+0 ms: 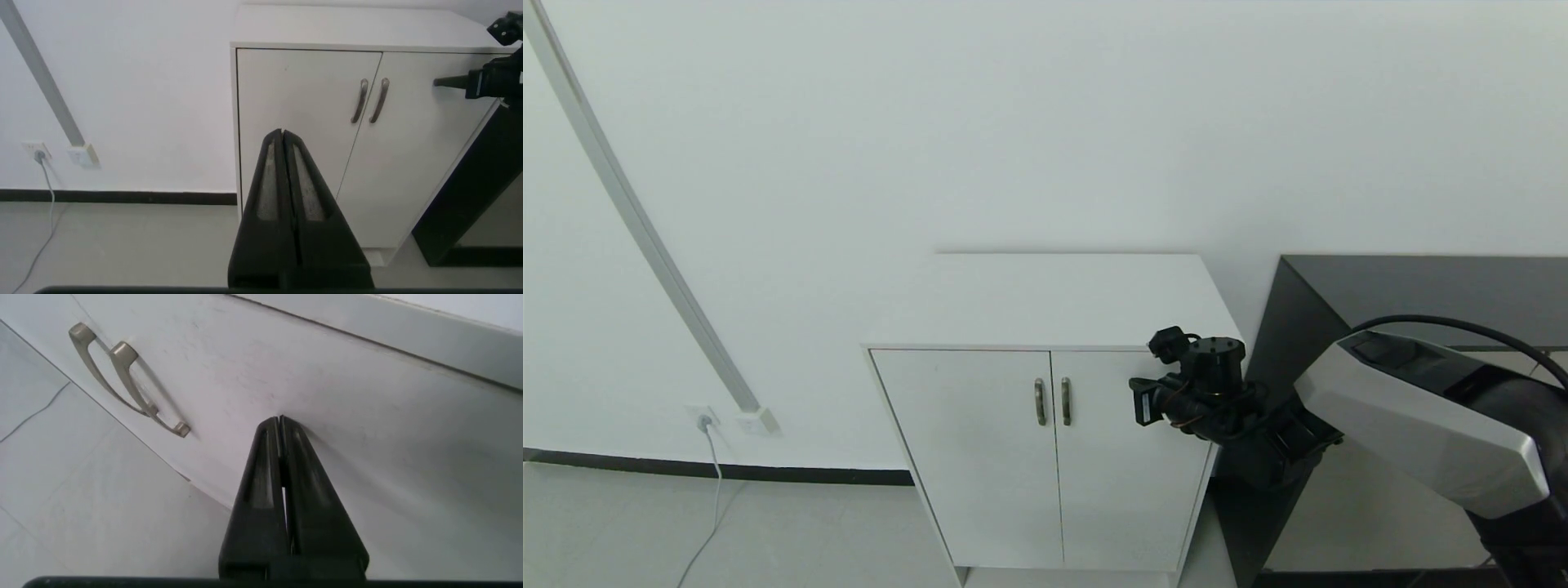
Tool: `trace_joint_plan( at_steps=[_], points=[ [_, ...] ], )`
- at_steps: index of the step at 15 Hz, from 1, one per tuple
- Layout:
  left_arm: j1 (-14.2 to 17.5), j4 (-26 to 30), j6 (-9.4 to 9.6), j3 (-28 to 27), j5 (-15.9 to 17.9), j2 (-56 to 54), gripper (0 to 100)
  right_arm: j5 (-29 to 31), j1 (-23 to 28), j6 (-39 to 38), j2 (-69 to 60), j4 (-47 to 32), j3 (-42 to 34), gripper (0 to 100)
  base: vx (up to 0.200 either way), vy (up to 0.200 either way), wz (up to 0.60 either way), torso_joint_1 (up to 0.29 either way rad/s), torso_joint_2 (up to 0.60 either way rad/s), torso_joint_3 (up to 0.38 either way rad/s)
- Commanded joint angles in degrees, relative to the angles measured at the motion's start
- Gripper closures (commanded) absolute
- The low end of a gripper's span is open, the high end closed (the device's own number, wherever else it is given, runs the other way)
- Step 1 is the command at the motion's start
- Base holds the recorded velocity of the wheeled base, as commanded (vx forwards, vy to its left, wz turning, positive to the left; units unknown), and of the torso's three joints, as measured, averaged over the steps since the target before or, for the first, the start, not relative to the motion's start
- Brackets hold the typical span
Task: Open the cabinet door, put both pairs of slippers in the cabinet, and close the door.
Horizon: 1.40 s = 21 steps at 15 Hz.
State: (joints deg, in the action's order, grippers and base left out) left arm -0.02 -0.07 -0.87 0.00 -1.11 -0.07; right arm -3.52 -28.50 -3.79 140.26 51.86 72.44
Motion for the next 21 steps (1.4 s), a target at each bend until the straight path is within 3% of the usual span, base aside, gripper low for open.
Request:
trace_joint_plan(
  at_steps=[1, 4, 7, 13, 15, 16, 19, 21],
  points=[
    [-0.06, -0.01, -0.01, 0.0, 0.05, 0.07, 100, 0.01, 0.11, 0.01, 0.54, 0.08, 0.16, 100, 0.0, 0.0, 0.0, 0.0, 0.0, 0.0],
    [0.02, -0.01, -0.01, 0.0, -0.03, 0.07, 100, 0.01, 0.2, 0.01, 0.1, 0.26, -0.45, 100, 0.0, 0.0, 0.0, 0.0, 0.0, 0.0],
    [0.02, -0.01, -0.01, 0.0, -0.03, 0.07, 100, 0.01, -0.06, 0.01, -3.86, 2.55, -6.78, 100, 0.0, 0.0, 0.0, 0.0, 0.0, 0.0],
    [0.02, -0.01, -0.01, 0.0, -0.03, 0.07, 100, 4.14, 2.57, 0.72, -20.56, 14.06, -32.18, 100, 0.0, 0.0, 0.0, 0.0, 0.0, 0.0],
    [0.02, -0.01, -0.1, 0.0, -0.03, 0.07, 100, 5.19, 6.88, 3.53, -25.3, 21.27, -43.87, 100, 0.0, 0.0, 0.0, 0.0, 0.0, 0.0],
    [-0.06, -0.01, -0.01, 0.0, -0.03, 0.07, 100, 5.19, 8.02, 4.05, -25.92, 23.11, -46.16, 100, 0.0, 0.0, 0.0, 0.0, 0.0, 0.0],
    [-0.06, -0.01, -0.1, 0.0, -0.03, 0.07, 100, 5.11, 16.72, 4.93, -29.17, 36.82, -64.61, 100, 0.0, 0.0, 0.0, 0.0, 0.0, 0.0],
    [0.02, -0.01, -0.1, 0.0, -0.03, 0.07, 100, 4.75, 21.82, 5.99, -31.46, 38.14, -72.0, 100, 0.0, 0.0, 0.0, 0.0, 0.0, 0.0]
  ],
)
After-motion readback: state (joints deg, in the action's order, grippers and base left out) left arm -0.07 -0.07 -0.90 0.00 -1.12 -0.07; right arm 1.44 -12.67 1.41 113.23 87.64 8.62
